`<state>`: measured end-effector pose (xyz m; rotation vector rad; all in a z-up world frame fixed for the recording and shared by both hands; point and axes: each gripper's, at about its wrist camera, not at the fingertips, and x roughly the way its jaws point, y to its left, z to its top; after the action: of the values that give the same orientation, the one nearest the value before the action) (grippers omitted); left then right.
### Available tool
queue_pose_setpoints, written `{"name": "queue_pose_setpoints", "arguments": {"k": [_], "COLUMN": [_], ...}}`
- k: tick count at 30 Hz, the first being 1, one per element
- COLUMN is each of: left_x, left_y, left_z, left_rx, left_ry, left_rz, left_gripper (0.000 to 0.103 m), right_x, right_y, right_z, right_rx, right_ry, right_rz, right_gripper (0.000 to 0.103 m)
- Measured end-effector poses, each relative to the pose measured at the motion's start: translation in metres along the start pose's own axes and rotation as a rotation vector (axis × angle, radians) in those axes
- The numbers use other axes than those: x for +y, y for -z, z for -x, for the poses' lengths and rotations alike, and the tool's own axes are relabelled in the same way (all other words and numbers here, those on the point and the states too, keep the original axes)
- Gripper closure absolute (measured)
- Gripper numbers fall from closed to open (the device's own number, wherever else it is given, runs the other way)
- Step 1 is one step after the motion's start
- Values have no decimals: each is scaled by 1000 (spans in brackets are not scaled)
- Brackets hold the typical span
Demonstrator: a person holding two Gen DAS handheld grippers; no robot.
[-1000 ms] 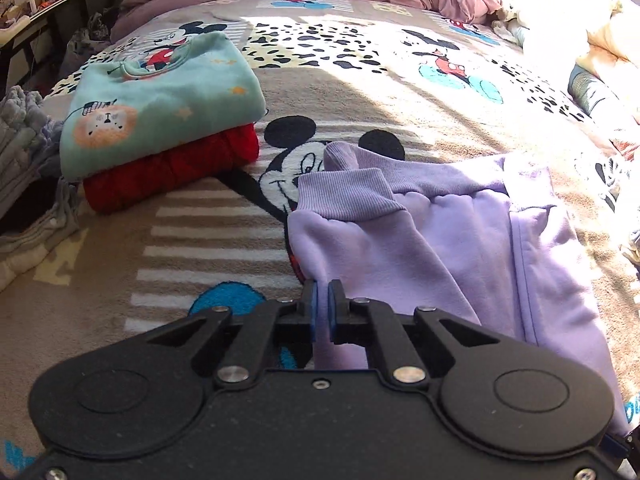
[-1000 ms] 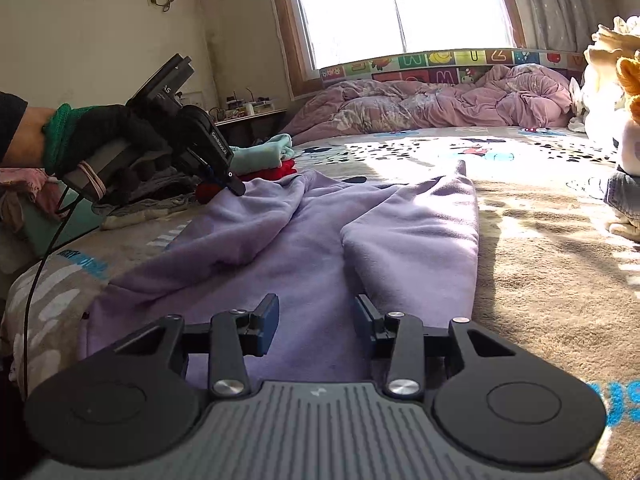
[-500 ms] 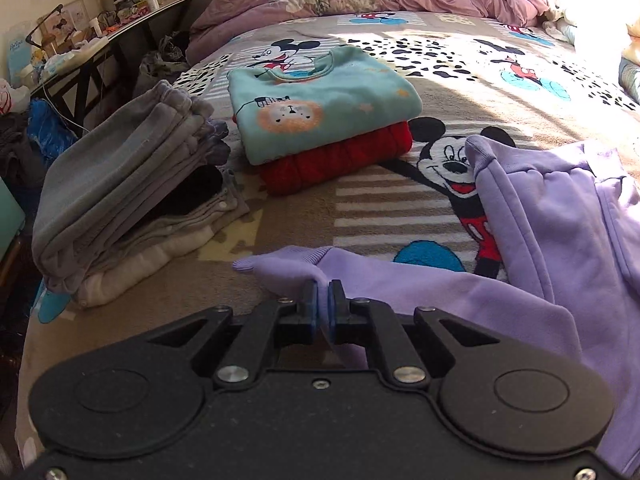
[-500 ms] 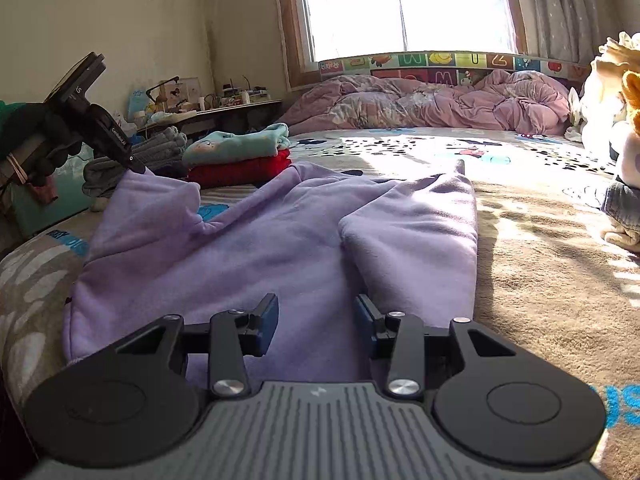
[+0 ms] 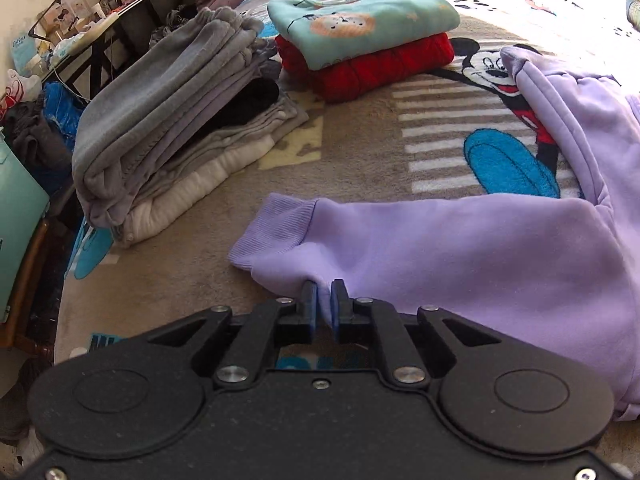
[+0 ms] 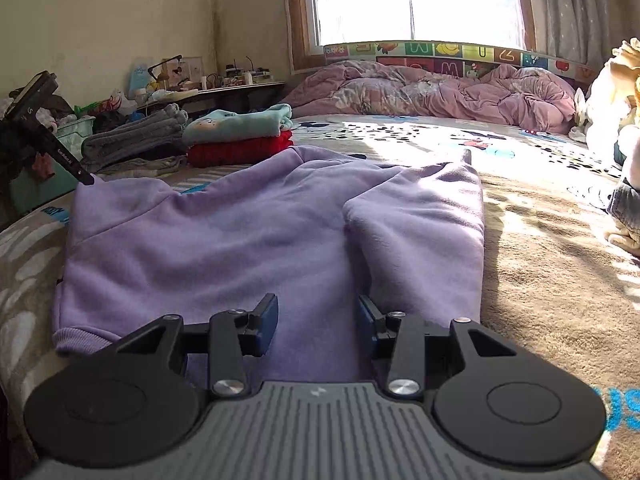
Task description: Fold clothes
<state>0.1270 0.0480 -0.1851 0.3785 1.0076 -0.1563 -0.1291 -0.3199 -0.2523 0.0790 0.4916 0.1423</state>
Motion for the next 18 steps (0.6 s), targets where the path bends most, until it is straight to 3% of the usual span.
{"name": "queue_pose_setpoints", "arguments": {"k": [3,6,10,15,18], "left_x": [17,41,54,66,76], "left_y": [8,7,-1,-8,-9], "left_z": [-8,-5,-4,-13,-21], "left_rx": [27,-3,-38,-49,-33], "left_ry": [-39,-8,-32,-28,33], "left_rz": [61,195,284,306,350], "left_gripper": [62,61,61,61,56], "right_x": [2,11,48,97,126], "right_y": [0,-1,-4,1,4], "right_z": [2,11,29,17,9], "right_rx": [-8,-54,-127,-78,-46], "right_ry": [5,-3,-41,-75,-95], "right_rz": [17,74,233,352,422], "right_gripper": [60,60,60,58,58]}}
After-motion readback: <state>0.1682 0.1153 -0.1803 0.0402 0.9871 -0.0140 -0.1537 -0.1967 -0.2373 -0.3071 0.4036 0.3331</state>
